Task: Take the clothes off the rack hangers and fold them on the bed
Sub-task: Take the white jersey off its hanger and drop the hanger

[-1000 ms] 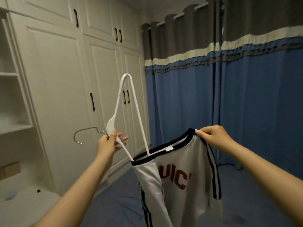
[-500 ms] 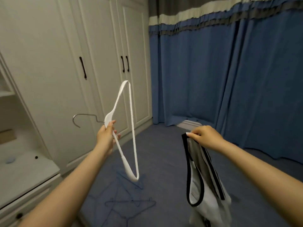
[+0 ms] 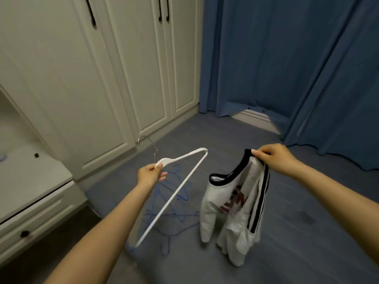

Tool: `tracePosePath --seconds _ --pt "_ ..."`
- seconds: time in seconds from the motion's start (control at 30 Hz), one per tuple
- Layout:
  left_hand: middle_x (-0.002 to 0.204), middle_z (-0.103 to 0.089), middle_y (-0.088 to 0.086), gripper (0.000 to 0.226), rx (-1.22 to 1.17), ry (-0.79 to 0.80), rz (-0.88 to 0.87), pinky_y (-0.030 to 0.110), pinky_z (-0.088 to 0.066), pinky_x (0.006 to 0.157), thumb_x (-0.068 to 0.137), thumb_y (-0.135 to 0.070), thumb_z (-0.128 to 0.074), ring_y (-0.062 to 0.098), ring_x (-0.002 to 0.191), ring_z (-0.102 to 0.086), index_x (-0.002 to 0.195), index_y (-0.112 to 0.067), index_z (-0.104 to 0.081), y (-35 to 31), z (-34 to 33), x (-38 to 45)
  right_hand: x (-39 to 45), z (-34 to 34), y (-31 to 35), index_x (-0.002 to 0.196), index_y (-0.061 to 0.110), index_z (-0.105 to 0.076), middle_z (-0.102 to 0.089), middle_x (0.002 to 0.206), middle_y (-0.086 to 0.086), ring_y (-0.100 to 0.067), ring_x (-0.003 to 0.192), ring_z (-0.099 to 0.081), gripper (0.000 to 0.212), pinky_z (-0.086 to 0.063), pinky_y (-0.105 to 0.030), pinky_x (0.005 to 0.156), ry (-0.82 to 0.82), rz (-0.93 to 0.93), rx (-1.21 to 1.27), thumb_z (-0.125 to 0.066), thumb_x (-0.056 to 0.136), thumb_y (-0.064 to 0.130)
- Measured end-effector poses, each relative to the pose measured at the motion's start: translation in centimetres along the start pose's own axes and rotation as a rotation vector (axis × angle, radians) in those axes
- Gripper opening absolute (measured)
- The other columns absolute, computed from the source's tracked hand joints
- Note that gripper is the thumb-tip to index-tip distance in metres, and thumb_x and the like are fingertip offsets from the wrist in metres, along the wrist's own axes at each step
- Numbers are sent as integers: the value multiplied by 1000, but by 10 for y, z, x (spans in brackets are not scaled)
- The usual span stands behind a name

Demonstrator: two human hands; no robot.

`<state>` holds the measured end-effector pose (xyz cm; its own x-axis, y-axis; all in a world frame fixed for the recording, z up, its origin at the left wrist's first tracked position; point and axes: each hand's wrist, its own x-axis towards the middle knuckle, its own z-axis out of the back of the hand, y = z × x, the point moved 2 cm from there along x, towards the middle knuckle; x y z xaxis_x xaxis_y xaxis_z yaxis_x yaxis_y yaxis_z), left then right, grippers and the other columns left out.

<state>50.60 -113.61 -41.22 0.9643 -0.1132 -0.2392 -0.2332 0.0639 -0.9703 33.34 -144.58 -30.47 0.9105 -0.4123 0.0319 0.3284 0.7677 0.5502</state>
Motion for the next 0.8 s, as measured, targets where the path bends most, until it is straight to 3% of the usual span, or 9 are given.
tracePosePath --seconds 0.1,0.17,0.27,0.33,0.47,0.6,0.73,0.8 --pt "72 -61 3 20 13 -23 92 29 -56 68 94 -13 -55 20 68 -66 76 -6 -60 16 6 40 21 -16 5 71 9 -71 -67 72 -6 -23 69 -61 36 -45 -33 62 -8 -38 24 -55 93 33" --pt "69 -59 4 26 149 -47 128 31 -44 76 93 -24 -57 27 83 -57 74 -6 -59 21 12 66 32 -23 8 69 12 -69 -66 71 -4 -17 64 -58 34 -41 -25 55 -10 -64 37 -55 93 31" --pt "116 -57 23 52 275 -82 294 38 -40 89 94 -36 -51 39 112 -53 117 11 -54 37 16 93 49 -31 11 74 8 -71 -66 73 -7 -15 62 -56 33 -41 -25 56 -27 -100 29 -55 93 31" --pt "131 -50 25 56 365 -48 316 42 -40 99 96 -33 -49 41 118 -49 125 15 -46 47 10 107 57 -33 12 75 6 -71 -66 72 -9 -19 63 -57 35 -43 -28 58 -35 -117 36 -55 93 32" --pt "128 -54 23 30 511 127 245 41 -40 98 94 -20 -55 38 118 -51 100 9 -61 46 -24 118 66 -30 13 70 4 -60 -53 65 -4 -17 62 -48 39 -39 -28 59 -50 -146 101 -50 95 32" --pt "131 -54 18 45 575 313 64 34 -38 100 88 -15 -63 31 121 -51 126 6 -51 19 -82 110 62 -16 14 75 6 -51 -42 70 -9 -18 65 -39 31 -31 -29 60 -68 -192 246 -46 97 26" --pt "132 -54 15 41 545 466 -93 34 -40 100 88 -15 -64 27 122 -50 125 0 -53 -12 -141 85 46 21 20 77 8 -49 -37 72 -11 -21 66 -33 20 -26 -29 57 -98 -192 423 -46 96 15" --pt "134 -53 12 43 530 539 -134 34 -40 101 90 -22 -62 25 124 -49 128 -4 -52 -30 -163 61 32 47 27 73 6 -50 -43 67 -11 -20 62 -39 20 -30 -27 57 -132 -180 501 -47 93 8"
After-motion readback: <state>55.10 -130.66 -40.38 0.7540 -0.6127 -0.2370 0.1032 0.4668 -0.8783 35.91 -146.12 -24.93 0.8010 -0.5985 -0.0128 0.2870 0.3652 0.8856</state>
